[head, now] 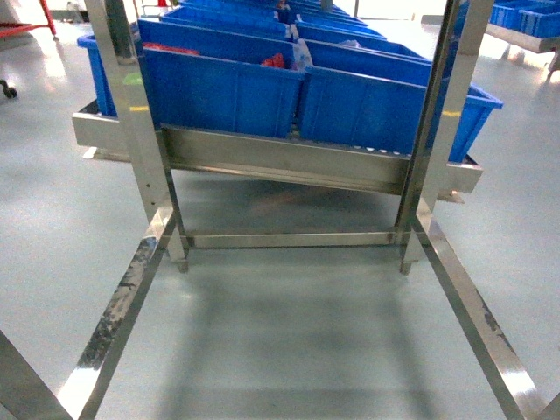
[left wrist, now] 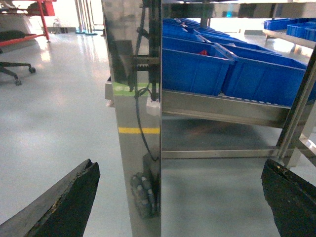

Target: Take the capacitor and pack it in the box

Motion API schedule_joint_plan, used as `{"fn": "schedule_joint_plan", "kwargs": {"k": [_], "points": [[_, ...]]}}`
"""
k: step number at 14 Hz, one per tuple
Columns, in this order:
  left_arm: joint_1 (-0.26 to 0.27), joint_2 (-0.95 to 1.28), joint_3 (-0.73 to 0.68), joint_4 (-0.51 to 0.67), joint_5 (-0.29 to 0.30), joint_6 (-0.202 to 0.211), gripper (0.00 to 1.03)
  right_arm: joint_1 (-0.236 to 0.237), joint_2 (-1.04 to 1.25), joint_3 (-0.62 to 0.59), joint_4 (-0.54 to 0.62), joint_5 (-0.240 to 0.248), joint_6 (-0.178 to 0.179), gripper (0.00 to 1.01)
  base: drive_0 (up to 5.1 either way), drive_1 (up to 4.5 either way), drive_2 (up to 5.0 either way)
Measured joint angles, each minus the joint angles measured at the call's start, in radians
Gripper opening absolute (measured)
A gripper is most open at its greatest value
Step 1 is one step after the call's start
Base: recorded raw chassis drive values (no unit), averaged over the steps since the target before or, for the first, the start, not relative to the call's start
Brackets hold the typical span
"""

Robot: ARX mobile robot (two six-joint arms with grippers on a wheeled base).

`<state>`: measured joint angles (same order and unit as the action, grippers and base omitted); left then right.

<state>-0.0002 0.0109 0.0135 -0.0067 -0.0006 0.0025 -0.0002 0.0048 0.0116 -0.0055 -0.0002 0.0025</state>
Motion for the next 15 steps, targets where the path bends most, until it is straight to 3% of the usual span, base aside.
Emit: {"fn": "schedule_joint_plan", "kwargs": {"k": [15], "points": [[0.0,0.0,0.0,-0.002,0.0,0.0,0.98,0.0,0.0,0.0,-0.001,0.0,0.0,0.98,0.0,0.0,0.0]]}}
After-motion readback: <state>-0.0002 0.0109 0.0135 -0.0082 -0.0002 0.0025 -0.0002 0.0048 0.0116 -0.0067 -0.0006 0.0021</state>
